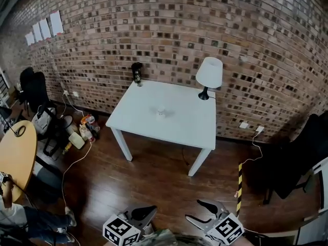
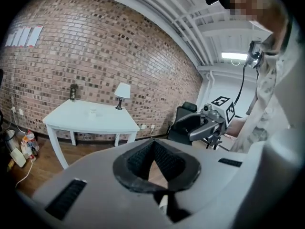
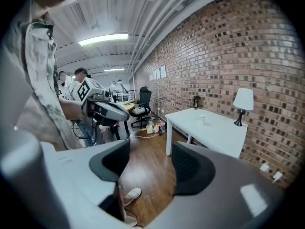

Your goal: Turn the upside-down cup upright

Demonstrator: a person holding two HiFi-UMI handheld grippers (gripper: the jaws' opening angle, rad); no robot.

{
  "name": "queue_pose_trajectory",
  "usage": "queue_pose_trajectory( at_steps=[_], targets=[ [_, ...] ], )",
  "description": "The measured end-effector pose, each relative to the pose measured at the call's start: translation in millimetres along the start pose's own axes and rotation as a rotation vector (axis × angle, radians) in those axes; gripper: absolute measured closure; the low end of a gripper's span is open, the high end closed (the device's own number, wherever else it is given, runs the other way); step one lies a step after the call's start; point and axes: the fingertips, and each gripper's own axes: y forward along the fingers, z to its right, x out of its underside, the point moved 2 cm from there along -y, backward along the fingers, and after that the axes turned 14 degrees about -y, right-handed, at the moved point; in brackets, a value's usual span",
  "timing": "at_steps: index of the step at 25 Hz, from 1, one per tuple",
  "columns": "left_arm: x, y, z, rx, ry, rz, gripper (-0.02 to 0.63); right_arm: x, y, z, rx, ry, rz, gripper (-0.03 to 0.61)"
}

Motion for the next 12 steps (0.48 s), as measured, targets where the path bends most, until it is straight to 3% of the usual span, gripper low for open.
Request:
queue_pose_trajectory(
  at_steps=[6,12],
  targets=[
    [40.0,28.6,103.2,0.021,-0.012,0.015,0.606,44.4,-86.5,-27.6,0.0,0.002,0.024,0.31],
    [72.5,32.0,143.0,-0.037,-0.012,0.036,0.606,51.8,-126.1,-33.8,-0.031,-0.012,0.048,0.316]
  ],
)
